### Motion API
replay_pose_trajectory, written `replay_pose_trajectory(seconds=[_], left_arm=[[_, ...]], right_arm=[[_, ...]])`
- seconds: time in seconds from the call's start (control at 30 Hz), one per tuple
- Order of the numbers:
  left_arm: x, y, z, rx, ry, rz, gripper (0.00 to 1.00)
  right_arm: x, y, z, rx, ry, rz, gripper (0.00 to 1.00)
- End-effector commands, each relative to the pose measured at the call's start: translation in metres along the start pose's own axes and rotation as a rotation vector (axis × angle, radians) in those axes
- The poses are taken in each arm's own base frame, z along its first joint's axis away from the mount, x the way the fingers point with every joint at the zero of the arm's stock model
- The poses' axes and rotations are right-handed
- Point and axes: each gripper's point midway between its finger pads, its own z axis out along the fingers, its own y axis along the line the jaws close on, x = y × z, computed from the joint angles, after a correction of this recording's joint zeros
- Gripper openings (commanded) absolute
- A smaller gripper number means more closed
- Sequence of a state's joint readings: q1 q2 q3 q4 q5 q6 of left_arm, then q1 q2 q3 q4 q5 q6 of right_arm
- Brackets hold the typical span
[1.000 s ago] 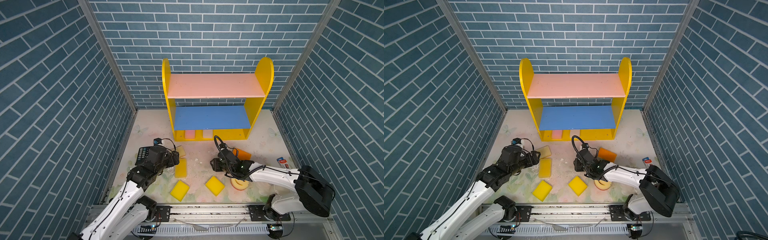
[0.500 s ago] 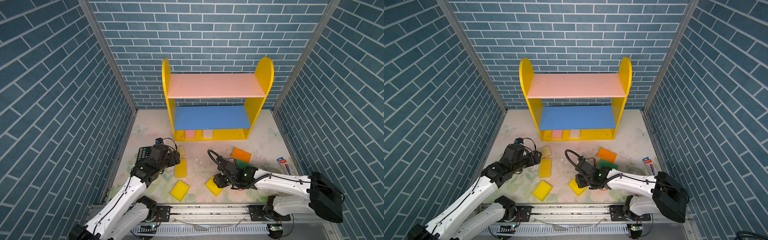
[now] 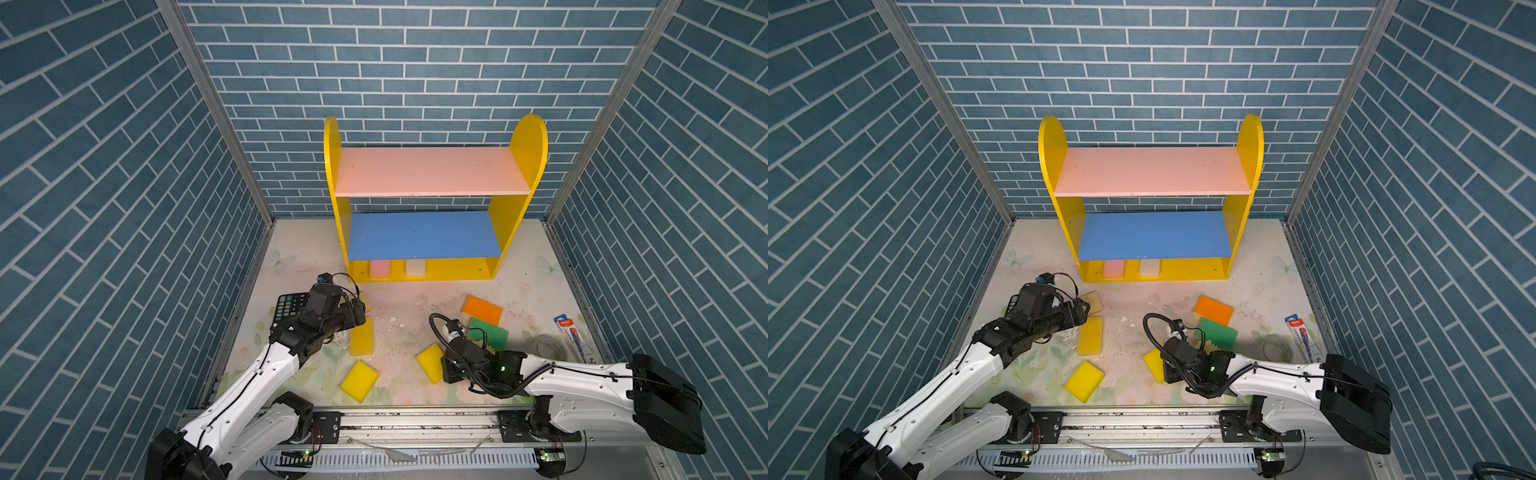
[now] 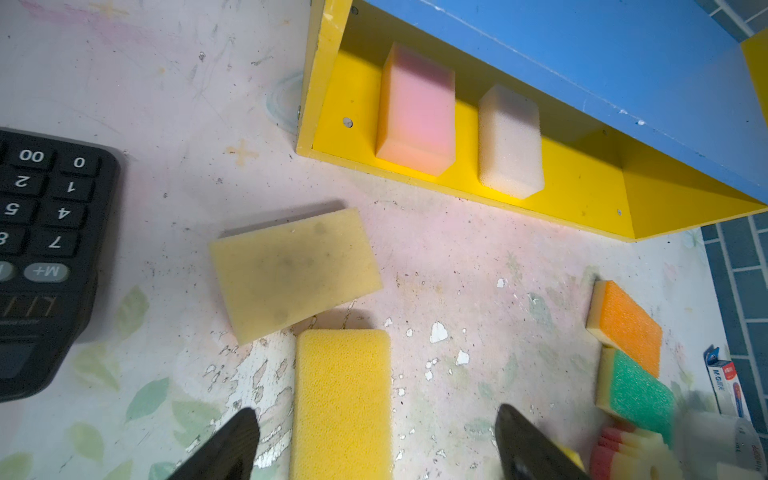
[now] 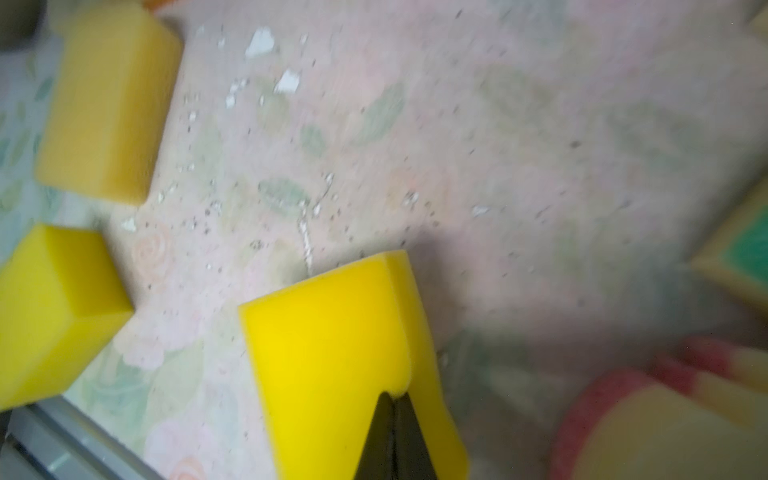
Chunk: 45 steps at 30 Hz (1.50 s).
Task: Place and organize the cleaning sponges onto the shelf
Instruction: 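Lower the right gripper onto the bright yellow sponge and grasp it, then carry the bright yellow sponge with the right gripper to the lower shelf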
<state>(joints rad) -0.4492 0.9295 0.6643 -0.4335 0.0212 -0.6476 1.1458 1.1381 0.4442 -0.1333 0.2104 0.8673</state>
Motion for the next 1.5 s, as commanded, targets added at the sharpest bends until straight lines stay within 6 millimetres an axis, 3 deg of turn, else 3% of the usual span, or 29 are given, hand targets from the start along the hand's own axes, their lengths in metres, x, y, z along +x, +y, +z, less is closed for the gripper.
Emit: replay_pose_trajectory(seconds=[0.0,0.27,0.67,0.93,1.47], left_arm=[[-0.01,-0.005,-0.007,0.017,-0.025,-0.004,0.9],[-0.004,0.003,-0.01,0.001,-0.03,-0.015,0.9],[-0.002,0.021,-0.036,-0.061,-0.072,-0.01,0.92],[-0.001,0.032,-0.045,-0.106,-0.089,-0.006,0.93],[0.001,0.036,-0.04,-0.13,-0.074,-0.006,0.93]], right_arm=[[-0.037,-0.018,-0.006,0.021,-0.157,0.098,0.0],[-0.12,-0.043,-0.013,0.023,-0.344,0.188,0.0],[-0.226,-0.054,0.046,-0.008,-0.382,0.188,0.0],[-0.247,-0.086,0.057,0.114,-0.454,0.178,0.0],[-0.262,-0.119,0.07,0.259,-0.567,0.177,0.0]])
